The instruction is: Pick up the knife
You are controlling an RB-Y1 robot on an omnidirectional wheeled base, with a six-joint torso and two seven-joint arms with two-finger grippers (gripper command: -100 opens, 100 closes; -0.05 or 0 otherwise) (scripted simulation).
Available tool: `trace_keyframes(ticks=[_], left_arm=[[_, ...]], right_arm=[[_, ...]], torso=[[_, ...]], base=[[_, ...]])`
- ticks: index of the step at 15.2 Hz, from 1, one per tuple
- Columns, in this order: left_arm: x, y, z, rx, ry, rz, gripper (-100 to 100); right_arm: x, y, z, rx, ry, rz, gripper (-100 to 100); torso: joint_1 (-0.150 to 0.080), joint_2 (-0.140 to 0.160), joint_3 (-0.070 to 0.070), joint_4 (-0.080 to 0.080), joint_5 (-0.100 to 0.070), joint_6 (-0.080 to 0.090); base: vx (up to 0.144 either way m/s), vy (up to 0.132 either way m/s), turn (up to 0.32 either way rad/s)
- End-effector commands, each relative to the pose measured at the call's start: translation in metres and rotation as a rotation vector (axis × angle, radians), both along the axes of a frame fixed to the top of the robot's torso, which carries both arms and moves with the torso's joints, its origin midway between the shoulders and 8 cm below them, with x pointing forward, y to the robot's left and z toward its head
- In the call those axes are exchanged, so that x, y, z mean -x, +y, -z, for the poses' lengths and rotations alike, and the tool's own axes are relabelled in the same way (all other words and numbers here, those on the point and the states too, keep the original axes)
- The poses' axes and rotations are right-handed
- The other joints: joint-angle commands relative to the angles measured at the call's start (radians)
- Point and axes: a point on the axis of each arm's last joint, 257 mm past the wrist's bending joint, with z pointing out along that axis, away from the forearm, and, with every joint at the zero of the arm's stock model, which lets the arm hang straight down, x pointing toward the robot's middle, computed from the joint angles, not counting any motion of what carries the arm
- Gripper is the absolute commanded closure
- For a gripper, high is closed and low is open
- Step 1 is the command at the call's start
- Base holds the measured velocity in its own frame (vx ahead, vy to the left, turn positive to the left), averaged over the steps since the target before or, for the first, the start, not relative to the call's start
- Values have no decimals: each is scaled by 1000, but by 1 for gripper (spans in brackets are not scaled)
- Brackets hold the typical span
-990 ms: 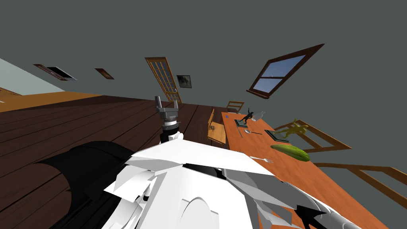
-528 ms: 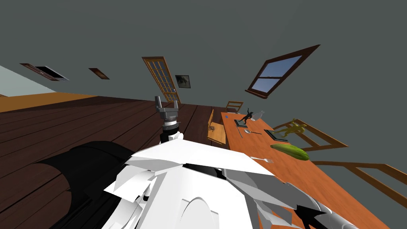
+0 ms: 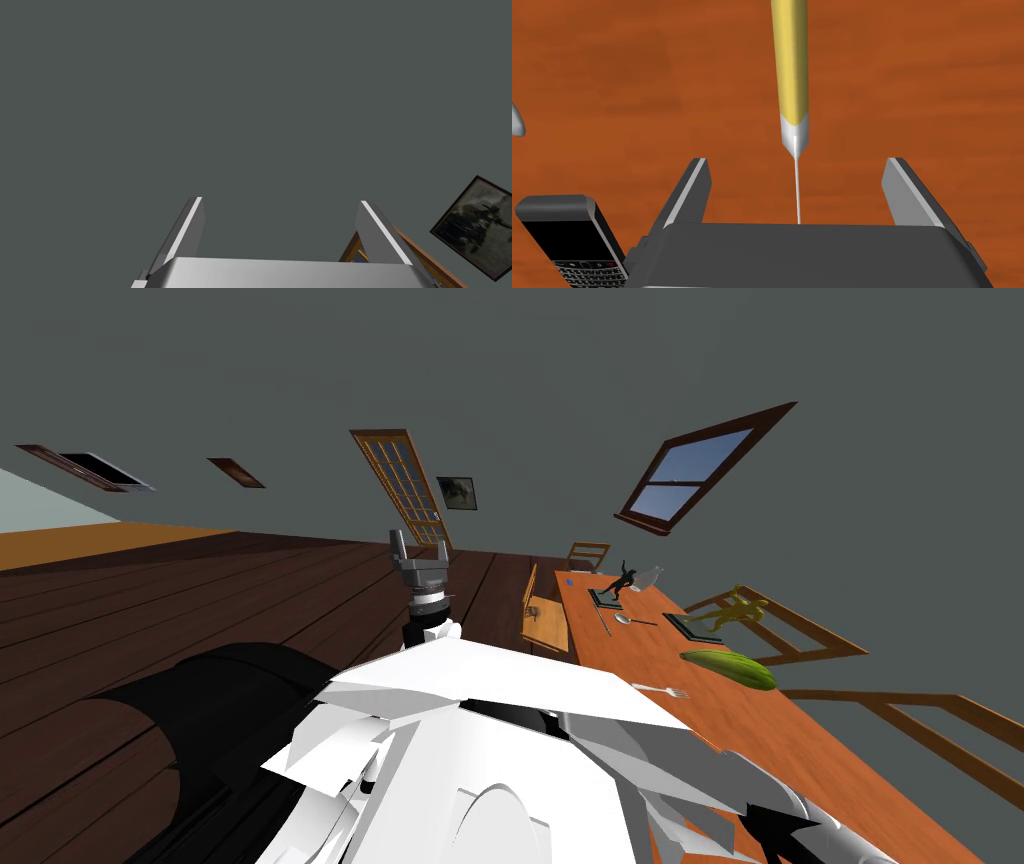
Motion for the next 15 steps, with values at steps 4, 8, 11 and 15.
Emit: trace_keyframes(ticks=[4,8,11,15], left_arm=[[0,0,0,0,0,0,0],[0,0,0,0,0,0,0],[0,0,0,0,0,0,0],[0,0,0,0,0,0,0]], right_arm=[[5,-5,3,-3,-2,-11,-100],[9,-8,5,-5,-5,-21,-100],[13,-11,7,-7,-10,-10,-100],[13,-11,7,-7,-7,-45,-100]], torso=[[0,1,0,0,0,0],[0,0,0,0,0,0],[0,1,0,0,0,0],[0,1,0,0,0,0]], base=[[32,20,-34],[36,19,-41],[29,16,-24],[25,17,-28]])
